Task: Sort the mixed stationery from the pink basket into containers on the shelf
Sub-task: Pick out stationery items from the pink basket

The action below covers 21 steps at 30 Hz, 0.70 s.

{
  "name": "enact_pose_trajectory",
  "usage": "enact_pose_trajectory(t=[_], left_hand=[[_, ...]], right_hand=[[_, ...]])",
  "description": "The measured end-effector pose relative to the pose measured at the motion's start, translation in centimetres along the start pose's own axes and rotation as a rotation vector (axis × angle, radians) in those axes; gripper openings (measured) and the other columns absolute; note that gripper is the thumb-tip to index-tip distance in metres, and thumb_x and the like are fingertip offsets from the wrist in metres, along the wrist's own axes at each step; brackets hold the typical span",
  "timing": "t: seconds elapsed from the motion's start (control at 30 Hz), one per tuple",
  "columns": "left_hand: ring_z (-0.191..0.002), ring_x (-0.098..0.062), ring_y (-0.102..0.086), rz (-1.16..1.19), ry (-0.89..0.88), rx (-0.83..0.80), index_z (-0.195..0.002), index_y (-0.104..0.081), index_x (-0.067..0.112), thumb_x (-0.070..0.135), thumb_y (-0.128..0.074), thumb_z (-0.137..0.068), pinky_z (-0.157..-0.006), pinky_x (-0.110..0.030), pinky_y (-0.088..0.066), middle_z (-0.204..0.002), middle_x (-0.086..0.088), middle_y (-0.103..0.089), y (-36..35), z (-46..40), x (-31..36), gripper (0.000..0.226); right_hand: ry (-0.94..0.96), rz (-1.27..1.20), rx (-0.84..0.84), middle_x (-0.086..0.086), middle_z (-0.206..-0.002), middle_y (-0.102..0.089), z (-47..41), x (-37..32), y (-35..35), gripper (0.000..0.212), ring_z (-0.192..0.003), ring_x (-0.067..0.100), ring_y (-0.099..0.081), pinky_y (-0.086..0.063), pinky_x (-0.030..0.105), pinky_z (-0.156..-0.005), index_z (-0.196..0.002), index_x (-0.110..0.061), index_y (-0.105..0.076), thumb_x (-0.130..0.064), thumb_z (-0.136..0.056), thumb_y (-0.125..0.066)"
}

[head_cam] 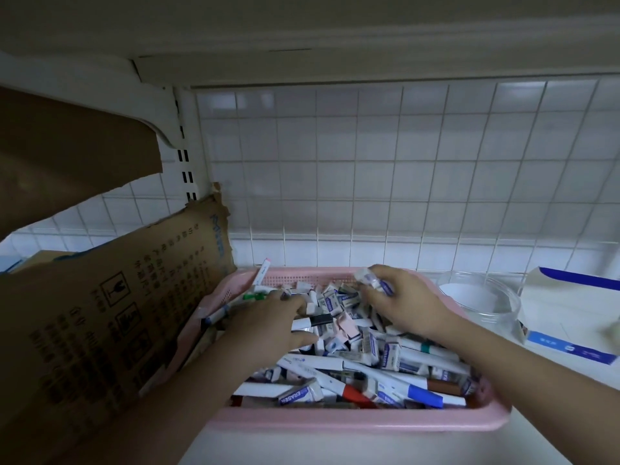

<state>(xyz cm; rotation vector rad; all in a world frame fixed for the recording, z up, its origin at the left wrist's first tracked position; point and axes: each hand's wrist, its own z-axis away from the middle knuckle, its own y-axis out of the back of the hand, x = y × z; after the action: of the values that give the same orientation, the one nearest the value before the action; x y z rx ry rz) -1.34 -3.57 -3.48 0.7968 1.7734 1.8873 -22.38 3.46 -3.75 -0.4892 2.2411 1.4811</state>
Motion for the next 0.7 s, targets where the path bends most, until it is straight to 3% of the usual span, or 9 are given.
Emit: enact_pose_trajectory(t=[0.13,0.27,0.37,0.47,0.53,0.6,0.7], left_hand=[[-0.085,-0.02,-0.049,-0.059,-0.006,-0.001,-0.119,-0.041,0.018,0.039,-0.053,-0.091,-0.066,-0.03,-0.038,-0.118,-0.006,-0.045,0.3,0.1,0.7,0.037],[-0.095,-0.027,-0.055,-0.133,0.103,0.035,-0.128,-0.034,0.009,0.037,-0.05,-0.093,-0.069,-0.031,-0.039,-0.117,-0.013,-0.053,-0.3,-0.8,0.9,0.047],[-0.086,-0.016,-0.049,0.009,0.054,0.035,-0.128,-0.04,0.015,0.04,-0.046,-0.096,-0.069,-0.025,-0.035,-0.115,-0.006,-0.057,-0.3,-1.1,0.6,0.042],[-0.077,-0.015,-0.05,0.111,0.112,0.101,-0.13,-0.045,0.015,0.032,-0.045,-0.098,-0.063,-0.025,-0.036,-0.1,-0.004,-0.059,-0.6,-1.9,-0.1,0.036],[-0.072,-0.017,-0.053,0.139,0.179,0.136,-0.123,-0.049,0.013,0.022,-0.043,-0.099,-0.058,-0.027,-0.038,-0.081,0.0,-0.054,-0.9,-2.6,-0.3,0.027],[-0.072,-0.018,-0.058,0.186,0.188,0.165,-0.116,-0.052,0.007,0.019,-0.043,-0.099,-0.059,-0.026,-0.041,-0.073,0.003,-0.049,-0.7,-3.0,-0.3,0.022],[-0.054,-0.005,-0.041,0.273,0.136,0.308,-0.096,-0.052,0.009,0.022,-0.039,-0.1,-0.047,-0.017,-0.029,-0.065,0.005,-0.044,1.3,-2.1,0.4,0.018]], right_hand=[[-0.042,-0.131,0.074,-0.006,-0.059,-0.057,-0.5,-0.7,0.1,0.011,-0.043,0.002,-0.045,-0.034,0.014,-0.045,-0.084,-0.026,-0.059,-0.03,-0.093,-0.054],[-0.129,-0.188,0.092,-0.01,-0.046,-0.05,-0.4,-1.0,-0.6,0.018,-0.036,0.001,-0.041,-0.035,0.014,-0.041,-0.076,-0.029,-0.054,-0.027,-0.094,-0.054],[-0.19,-0.193,0.125,-0.013,-0.041,-0.048,-0.6,-1.1,-0.3,0.021,-0.038,0.003,-0.04,-0.034,0.014,-0.043,-0.072,-0.029,-0.052,-0.025,-0.093,-0.055],[-0.21,-0.236,0.171,-0.006,-0.051,-0.05,-0.9,-1.5,0.3,0.021,-0.046,0.011,-0.042,-0.036,0.019,-0.049,-0.072,-0.028,-0.054,-0.021,-0.092,-0.056],[-0.22,-0.265,0.196,0.009,-0.069,-0.064,-0.9,-1.9,0.4,0.014,-0.056,0.022,-0.052,-0.041,0.025,-0.057,-0.079,-0.025,-0.061,-0.019,-0.091,-0.056],[-0.231,-0.291,0.225,0.013,-0.086,-0.07,-1.0,-2.1,0.4,0.012,-0.068,0.028,-0.058,-0.044,0.025,-0.062,-0.082,-0.025,-0.063,-0.018,-0.09,-0.057],[-0.25,-0.344,0.272,0.001,-0.074,-0.065,-1.0,-2.2,1.1,0.013,-0.063,0.018,-0.054,-0.038,0.013,-0.052,-0.08,-0.023,-0.063,-0.016,-0.09,-0.057]])
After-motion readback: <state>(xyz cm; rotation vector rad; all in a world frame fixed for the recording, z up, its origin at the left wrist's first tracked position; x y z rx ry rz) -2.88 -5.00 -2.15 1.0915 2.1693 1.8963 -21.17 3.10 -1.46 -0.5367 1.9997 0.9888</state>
